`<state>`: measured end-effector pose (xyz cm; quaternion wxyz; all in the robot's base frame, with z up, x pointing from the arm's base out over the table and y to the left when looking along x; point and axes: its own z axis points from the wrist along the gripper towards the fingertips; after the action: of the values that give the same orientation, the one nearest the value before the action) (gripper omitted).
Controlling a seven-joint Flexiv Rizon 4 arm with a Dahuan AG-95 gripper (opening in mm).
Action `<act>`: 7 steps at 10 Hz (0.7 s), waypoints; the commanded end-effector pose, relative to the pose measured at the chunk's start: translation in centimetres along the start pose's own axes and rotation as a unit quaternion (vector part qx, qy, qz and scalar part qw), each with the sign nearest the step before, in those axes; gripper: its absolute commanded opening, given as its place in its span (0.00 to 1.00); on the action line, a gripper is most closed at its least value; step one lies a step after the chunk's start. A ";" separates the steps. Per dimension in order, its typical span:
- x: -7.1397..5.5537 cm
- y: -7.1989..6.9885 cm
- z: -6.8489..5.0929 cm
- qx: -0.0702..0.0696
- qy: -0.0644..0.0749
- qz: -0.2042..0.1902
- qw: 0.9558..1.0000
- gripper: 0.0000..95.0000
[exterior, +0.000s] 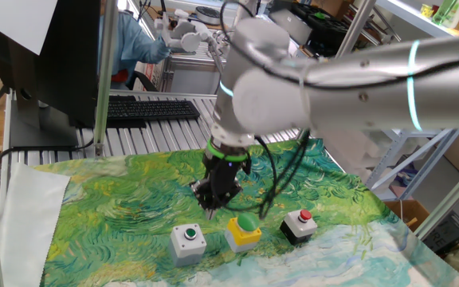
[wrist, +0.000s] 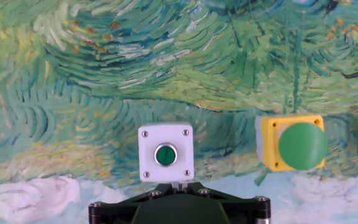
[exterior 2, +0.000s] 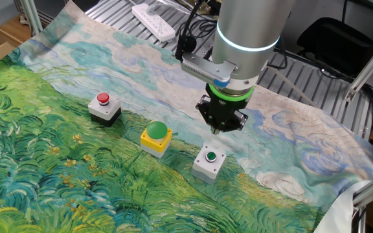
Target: Press three buttons from left to right in sequence
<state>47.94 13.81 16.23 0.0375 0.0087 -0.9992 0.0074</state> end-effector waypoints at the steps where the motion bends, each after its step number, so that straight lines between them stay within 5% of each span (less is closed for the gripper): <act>1: 1.3 -1.8 -1.0 0.001 -0.002 -0.025 1.000 0.00; 7: 3.5 -7.0 -2.3 0.011 -0.002 -0.065 0.998 0.00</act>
<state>44.68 6.96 18.86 0.0344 0.0725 -0.9967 0.0155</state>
